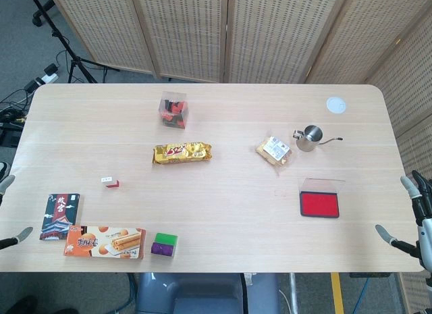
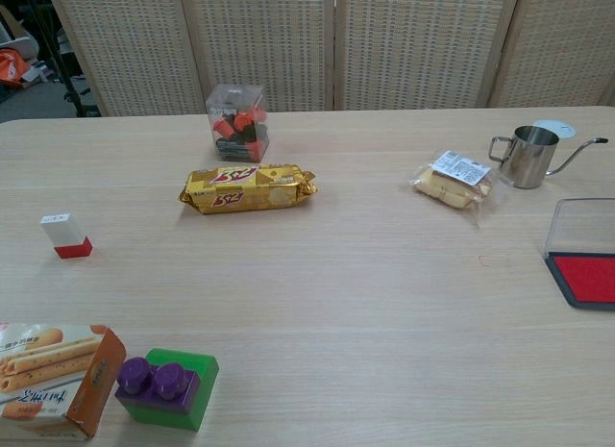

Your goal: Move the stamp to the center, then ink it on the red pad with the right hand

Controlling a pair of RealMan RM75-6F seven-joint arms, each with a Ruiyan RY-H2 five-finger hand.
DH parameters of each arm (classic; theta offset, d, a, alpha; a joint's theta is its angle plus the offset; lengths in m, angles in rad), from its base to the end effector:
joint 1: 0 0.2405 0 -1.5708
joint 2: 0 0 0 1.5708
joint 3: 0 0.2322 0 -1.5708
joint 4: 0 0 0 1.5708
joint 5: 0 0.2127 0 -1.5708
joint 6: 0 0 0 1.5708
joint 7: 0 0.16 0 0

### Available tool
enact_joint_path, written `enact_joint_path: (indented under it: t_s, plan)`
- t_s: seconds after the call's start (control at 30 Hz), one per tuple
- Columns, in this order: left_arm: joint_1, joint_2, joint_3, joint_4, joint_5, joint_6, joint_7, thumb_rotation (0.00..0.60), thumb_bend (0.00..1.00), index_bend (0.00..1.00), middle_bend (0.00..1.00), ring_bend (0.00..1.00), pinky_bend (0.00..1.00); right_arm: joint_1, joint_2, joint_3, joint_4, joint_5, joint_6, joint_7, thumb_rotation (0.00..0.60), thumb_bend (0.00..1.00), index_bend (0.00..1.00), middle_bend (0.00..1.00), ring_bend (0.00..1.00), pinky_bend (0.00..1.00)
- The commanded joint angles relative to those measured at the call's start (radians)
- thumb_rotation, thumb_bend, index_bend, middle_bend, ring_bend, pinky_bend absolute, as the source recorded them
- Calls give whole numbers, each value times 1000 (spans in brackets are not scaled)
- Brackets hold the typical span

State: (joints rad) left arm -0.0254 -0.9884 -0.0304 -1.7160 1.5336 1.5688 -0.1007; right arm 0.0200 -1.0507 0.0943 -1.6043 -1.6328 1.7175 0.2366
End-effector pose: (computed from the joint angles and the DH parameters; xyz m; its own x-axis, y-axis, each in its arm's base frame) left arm -0.2825 0.1735 0.1819 0.3290 -0.0396 0.9435 0.9443 0.0058 -0.3290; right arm -0.2700 -0.1805 0.1976 0.2227 0.2210 0.9495 -0.9566 -0.1381 0.2565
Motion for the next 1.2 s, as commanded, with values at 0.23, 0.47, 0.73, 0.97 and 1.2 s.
enact_joint_path:
  t_s: [0.23, 0.47, 0.73, 0.97, 1.2]
  plan:
    - [5, 1, 4, -2, 7, 6, 0, 600, 13, 0, 0, 0, 0, -5, 1, -1, 5, -2, 6, 7, 600, 0, 0, 0, 0, 0]
    - [8, -5, 1, 0, 6, 13, 26, 600, 16, 0, 0, 0, 0, -18, 12, -5, 0, 32, -13, -97, 600, 0, 0, 0, 0, 0]
    - [-8, -20, -3, 9, 10, -7, 49, 600, 27, 0, 5, 0, 0, -10, 48, -9, -84, 96, -95, -185, 600, 0, 0, 0, 0, 0]
    - [-70, -28, -27, 28, -78, -144, 1, 600, 48, 0, 819, 791, 624, 1, 57, -11, -90, 107, -130, -173, 600, 0, 0, 0, 0, 0]
    - [-144, -123, -99, 115, -176, -235, -60, 600, 49, 127, 995, 1000, 905, 10, 61, -12, -93, 116, -157, -162, 600, 0, 0, 0, 0, 0]
